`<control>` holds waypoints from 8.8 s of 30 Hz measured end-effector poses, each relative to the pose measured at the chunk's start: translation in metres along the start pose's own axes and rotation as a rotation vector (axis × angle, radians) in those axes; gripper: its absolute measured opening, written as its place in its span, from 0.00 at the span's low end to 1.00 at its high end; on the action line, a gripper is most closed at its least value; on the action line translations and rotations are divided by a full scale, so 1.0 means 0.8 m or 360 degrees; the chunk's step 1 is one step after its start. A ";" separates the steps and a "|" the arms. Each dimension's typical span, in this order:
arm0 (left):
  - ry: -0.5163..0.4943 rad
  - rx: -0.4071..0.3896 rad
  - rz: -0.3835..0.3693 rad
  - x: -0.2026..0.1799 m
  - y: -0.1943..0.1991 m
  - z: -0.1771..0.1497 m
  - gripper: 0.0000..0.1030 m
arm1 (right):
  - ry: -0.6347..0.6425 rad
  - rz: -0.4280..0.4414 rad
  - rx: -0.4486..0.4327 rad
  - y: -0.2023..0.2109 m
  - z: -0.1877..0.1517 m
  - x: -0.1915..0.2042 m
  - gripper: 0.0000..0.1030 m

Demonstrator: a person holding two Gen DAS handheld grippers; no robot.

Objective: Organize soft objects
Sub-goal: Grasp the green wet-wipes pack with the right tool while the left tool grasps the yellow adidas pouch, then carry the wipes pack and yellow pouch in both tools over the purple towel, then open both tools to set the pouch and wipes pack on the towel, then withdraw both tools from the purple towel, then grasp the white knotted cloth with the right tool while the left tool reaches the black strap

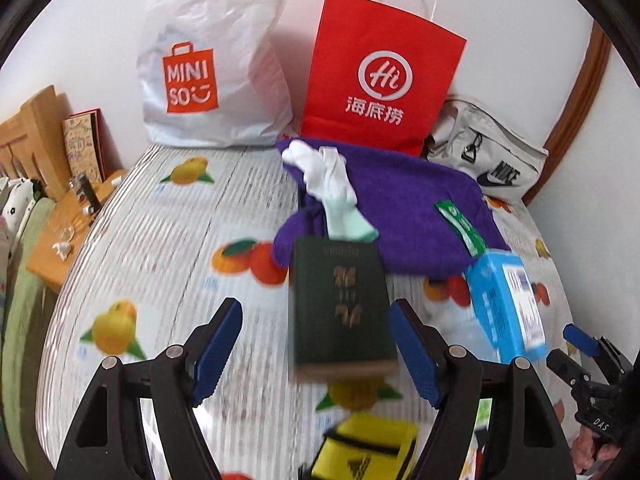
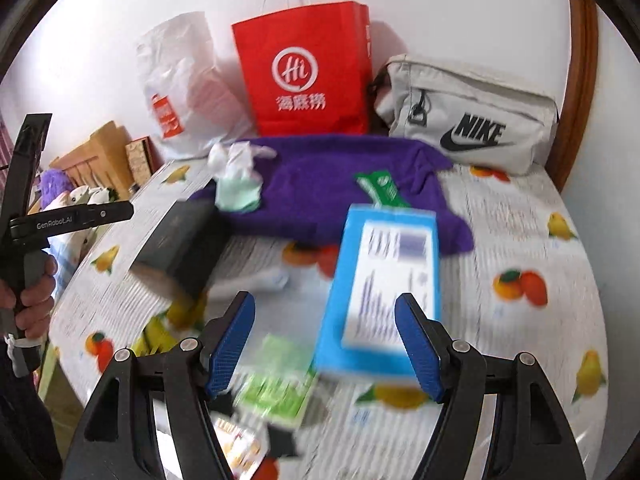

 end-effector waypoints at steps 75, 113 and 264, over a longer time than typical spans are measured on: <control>-0.0269 0.0214 0.0017 0.012 0.012 -0.170 0.79 | -0.0088 -0.0129 0.0149 0.036 -0.167 -0.028 0.59; -0.0128 0.0002 -0.0143 -0.023 0.055 -0.082 0.67 | -0.0027 -0.0045 -0.0092 0.064 -0.075 -0.020 0.54; 0.0027 0.0030 -0.0032 0.053 0.004 -0.043 0.81 | 0.0015 0.0051 0.0021 -0.080 -0.005 0.078 0.21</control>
Point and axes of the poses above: each gripper's, at about its wrist camera, not at the fingertips, and y roughly against the way its jaws point, x to its left, z to its top, the point moved 3 cm from there along -y, roughly the way its jaws point, and after that the axes turned 15 degrees about -x, right-handed, at the moved point
